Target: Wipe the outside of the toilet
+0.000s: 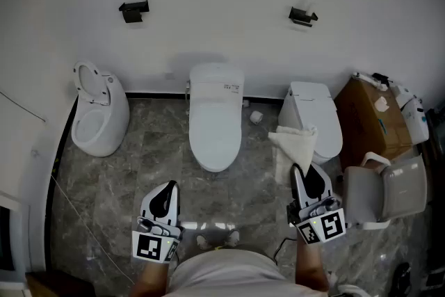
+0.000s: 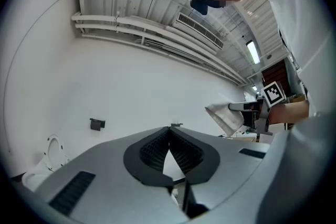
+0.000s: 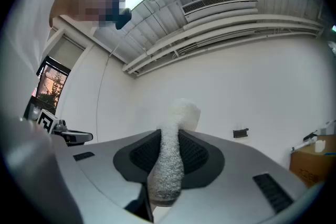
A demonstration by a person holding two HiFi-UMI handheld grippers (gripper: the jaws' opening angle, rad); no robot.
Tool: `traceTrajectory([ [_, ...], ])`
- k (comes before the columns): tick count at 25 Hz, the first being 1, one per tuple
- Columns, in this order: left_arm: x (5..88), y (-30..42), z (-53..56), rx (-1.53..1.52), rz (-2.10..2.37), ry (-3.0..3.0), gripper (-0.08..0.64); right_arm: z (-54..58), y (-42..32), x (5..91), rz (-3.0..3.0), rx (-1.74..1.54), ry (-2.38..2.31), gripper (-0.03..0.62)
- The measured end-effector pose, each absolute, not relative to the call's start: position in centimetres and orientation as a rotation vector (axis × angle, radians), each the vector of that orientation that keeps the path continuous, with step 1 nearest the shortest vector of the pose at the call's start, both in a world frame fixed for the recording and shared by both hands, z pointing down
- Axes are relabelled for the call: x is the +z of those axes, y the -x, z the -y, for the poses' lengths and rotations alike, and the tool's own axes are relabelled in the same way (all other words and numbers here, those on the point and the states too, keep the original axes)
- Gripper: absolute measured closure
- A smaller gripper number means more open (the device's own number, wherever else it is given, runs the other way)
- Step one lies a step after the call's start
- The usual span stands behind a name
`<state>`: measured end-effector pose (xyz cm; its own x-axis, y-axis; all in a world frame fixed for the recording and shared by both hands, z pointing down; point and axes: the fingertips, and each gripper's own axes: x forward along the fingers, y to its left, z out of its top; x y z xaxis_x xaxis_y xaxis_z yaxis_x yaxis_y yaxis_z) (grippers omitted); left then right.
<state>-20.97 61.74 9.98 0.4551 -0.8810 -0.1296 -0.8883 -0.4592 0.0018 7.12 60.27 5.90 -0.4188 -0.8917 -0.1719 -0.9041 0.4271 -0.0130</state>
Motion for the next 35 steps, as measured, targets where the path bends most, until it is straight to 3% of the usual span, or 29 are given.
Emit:
traceTrajectory([
  [24,13.8,25.6,-60.7,0.194,-1.579,2.703,0.543,-60.4,-1.6,9.0,-2.536,0.022,1.613,0.479],
  [35,15.5,24.4,-51.9,0.121,-1.666,2.67,0.543,-48.8,-2.9,11.4,-2.568,-0.035,1.532,0.479],
])
